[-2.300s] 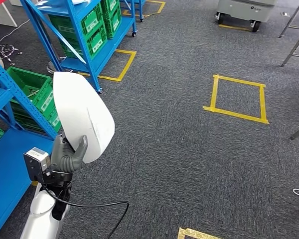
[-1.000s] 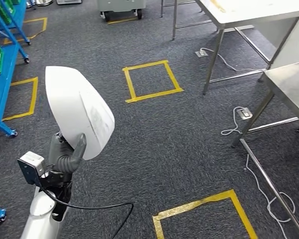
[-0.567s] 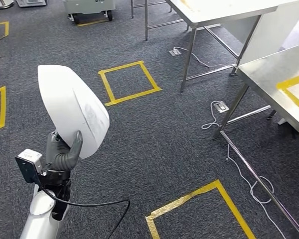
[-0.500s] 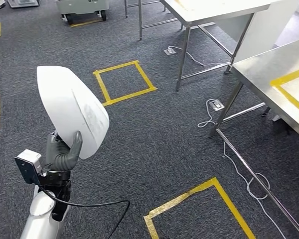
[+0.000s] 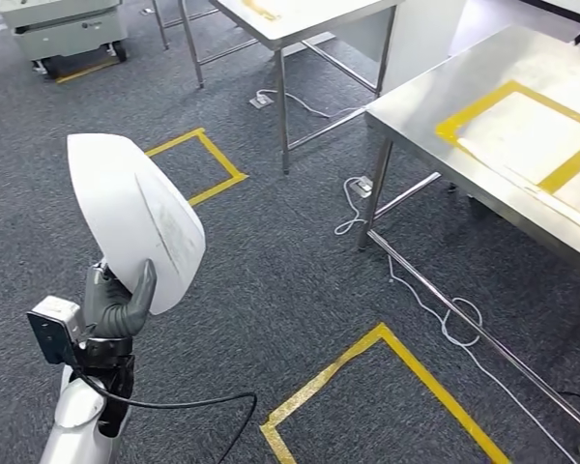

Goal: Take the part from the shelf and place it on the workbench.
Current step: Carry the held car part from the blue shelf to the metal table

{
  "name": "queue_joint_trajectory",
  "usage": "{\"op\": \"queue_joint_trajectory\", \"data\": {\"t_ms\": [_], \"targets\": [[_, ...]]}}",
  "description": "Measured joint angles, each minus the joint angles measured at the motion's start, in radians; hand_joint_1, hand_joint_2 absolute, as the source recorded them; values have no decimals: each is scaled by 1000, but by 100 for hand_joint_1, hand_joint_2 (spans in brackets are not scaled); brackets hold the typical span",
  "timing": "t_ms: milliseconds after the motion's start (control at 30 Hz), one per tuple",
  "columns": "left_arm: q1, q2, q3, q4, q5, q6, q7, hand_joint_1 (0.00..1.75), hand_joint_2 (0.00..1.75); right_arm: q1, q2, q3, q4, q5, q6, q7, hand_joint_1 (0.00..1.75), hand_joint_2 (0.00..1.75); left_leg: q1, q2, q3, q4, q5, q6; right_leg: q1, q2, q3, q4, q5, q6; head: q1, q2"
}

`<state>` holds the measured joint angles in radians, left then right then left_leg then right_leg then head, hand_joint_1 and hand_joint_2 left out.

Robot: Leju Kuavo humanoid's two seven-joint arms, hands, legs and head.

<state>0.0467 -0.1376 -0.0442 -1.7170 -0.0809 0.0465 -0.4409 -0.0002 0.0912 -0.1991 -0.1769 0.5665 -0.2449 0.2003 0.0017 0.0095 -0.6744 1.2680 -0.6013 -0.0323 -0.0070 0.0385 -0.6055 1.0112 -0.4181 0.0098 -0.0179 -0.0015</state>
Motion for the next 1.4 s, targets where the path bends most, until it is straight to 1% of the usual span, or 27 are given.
{"op": "queue_joint_trajectory", "data": {"t_ms": [33, 67, 133, 167, 233, 300, 367, 433, 500, 533, 567, 600, 667, 733, 800, 867, 900, 967, 1000, 1033, 1067, 1100, 1167, 1233, 1300, 1333, 1400], "targets": [[0, 0, 0, 1, -4, 12, 15, 175, 175, 1, 0, 0, 0, 5, 13, 6, 0, 0, 1, -3, -7, 6, 13, 0, -1, 16, 0, 0, 1, 1, 0, 0], [-1, 0, 0, 4, -1, 25, 39, 175, 175, 1, 0, 0, 0, 10, 33, 17, 0, 0, 2, -8, 6, -29, 45, 1, -2, 31, 0, 1, 2, 3, 0, 0], [-9, 0, 0, 15, 10, 53, 89, 175, 175, 0, 0, 0, 0, 22, 84, 46, 0, 0, 10, -44, 67, -161, 116, -1, -4, 61, -2, 3, 4, 12, 0, 0], [-15, 0, 0, 23, 15, 65, 108, 175, 175, -1, 0, 0, 0, 26, 105, 58, 0, 0, 14, -65, 92, -217, 136, 0, -4, 75, -5, 6, 5, 17, 0, 0], [-24, -2, 1, 39, 28, 83, 124, 175, 175, 0, 0, 0, 0, 31, 118, 69, 0, 0, 16, -87, 112, -264, 141, 8, -5, 96, -14, 5, 10, 30, 0, 0], [-31, -4, 1, 52, 50, 98, 136, 175, 175, 6, 0, 0, 0, 34, 108, 72, 0, 0, 14, -68, 111, -267, 146, 24, -9, 101, -23, 0, 14, 42, 0, 0], [-35, -6, 2, 60, 68, 105, 144, 175, 175, 10, 0, 0, 0, 35, 97, 71, 0, 0, 14, -47, 111, -271, 150, 39, -6, 49, -45, 39, -13, 49, 7, 0], [-33, -4, 4, 66, 74, 106, 146, 175, 175, 7, 0, 0, 0, 35, 95, 68, 0, 0, 9, -24, 111, -272, 149, 49, -2, -15, -101, 163, -83, 53, 15, 0], [-31, -2, 6, 72, 78, 106, 146, 175, 175, 4, 0, 0, 0, 35, 95, 66, 0, 0, 5, 3, 112, -272, 147, 52, -3, -30, -156, 286, -133, 55, 16, 0], [-30, -2, 6, 74, 79, 106, 146, 175, 175, 4, 0, 0, 0, 35, 95, 65, 0, 0, 4, 16, 113, -272, 146, 52, -3, -31, -159, 298, -131, 54, 16, 0], [-30, -1, 6, 76, 79, 106, 146, 175, 175, 4, 0, 0, 0, 36, 94, 64, 0, 0, 3, 28, 115, -272, 145, 52, -2, -34, -141, 269, -111, 53, 16, 0], [-30, -1, 6, 78, 81, 106, 146, 175, 175, 5, 0, 0, 0, 37, 92, 62, 0, 0, 3, 39, 118, -272, 142, 50, -1, -43, -104, 203, -78, 50, 16, 0], [-31, -1, 7, 81, 92, 105, 145, 175, 175, 4, 0, 0, 0, 39, 85, 56, 0, 0, -1, 58, 126, -271, 135, 43, 6, -85, -24, 62, -26, 40, 16, 0], [-32, 0, 8, 83, 111, 101, 139, 175, 175, 2, 0, 0, 0, 43, 78, 50, 0, 0, -4, 76, 130, -270, 131, 33, 13, -103, 4, 8, -12, 31, 16, 0], [-33, 1, 7, 85, 127, 86, 128, 175, 175, 2, 0, 0, 0, 45, 73, 46, 0, 0, -3, 95, 133, -272, 128, 23, 13, -79, 1, 6, -8, 21, 15, 0], [-34, 5, 6, 85, 136, 59, 112, 175, 175, 3, 0, -1, 0, 47, 71, 45, 0, 0, 1, 74, 126, -249, 107, 12, 8, -57, 3, -1, -3, 11, 13, 0], [-34, 7, 5, 85, 137, 45, 103, 175, 175, 2, 0, -1, 0, 49, 70, 45, 0, 0, 3, 51, 109, -209, 81, 7, 4, -46, 5, -5, 0, 7, 11, 0], [-32, 14, 5, 85, 135, 24, 91, 175, 175, 1, -1, -2, 0, 53, 71, 44, 0, 0, 5, 8, 46, -78, 17, 1, 1, -22, 5, -6, 1, 3, 8, 0], [-30, 16, 5, 86, 134, 23, 88, 175, 175, 1, -1, -3, 0, 55, 71, 43, 0, 0, 6, 1, 16, -21, 0, -1, 0, -9, 5, -6, 1, 3, 7, 0], [-28, 17, 5, 86, 132, 25, 87, 175, 175, 2, -1, -3, 0, 57, 71, 42, 0, 0, 6, -2, -2, 7, 1, -2, -1, 6, 5, -6, 1, 3, 6, 0], [-28, 17, 5, 87, 131, 29, 86, 175, 175, 3, -1, -4, 0, 58, 70, 40, 0, 0, 7, -4, -2, -3, 22, -2, -3, 21, 6, -5, 1, 4, 6, 0], [-28, 18, 6, 87, 131, 32, 86, 175, 175, 3, -1, -4, 0, 58, 68, 39, 0, 0, 9, -10, 15, -49, 59, -3, -5, 36, 6, -4, 2, 7, 6, 0], [-29, 19, 10, 87, 133, 37, 86, 175, 175, 3, -1, -5, 0, 61, 63, 35, 0, 0, 19, -53, 75, -183, 126, -6, -7, 65, 2, 3, 1, 17, 5, 0], [-28, 20, 14, 88, 134, 39, 86, 175, 175, 2, -1, -5, 0, 64, 61, 31, 0, 0, 25, -89, 106, -256, 145, -3, -8, 90, -8, 7, 2, 31, 6, 0], [-28, 21, 16, 88, 127, 41, 87, 175, 175, 7, -1, -5, 0, 65, 62, 32, 0, 0, 22, -78, 107, -261, 144, 12, -12, 111, -17, 1, 9, 45, 8, 0], [-30, 21, 16, 88, 116, 46, 86, 175, 175, 10, -1, -6, 0, 63, 66, 34, 0, 0, 22, -66, 108, -263, 146, 20, -12, 104, -20, 1, 9, 50, 8, 0], [-33, 20, 15, 88, 93, 59, 86, 175, 175, 12, -1, -9, 1, 55, 89, 47, 0, 0, 22, -41, 110, -266, 149, 34, -8, 47, -47, 52, -23, 58, 16, 0]]}}
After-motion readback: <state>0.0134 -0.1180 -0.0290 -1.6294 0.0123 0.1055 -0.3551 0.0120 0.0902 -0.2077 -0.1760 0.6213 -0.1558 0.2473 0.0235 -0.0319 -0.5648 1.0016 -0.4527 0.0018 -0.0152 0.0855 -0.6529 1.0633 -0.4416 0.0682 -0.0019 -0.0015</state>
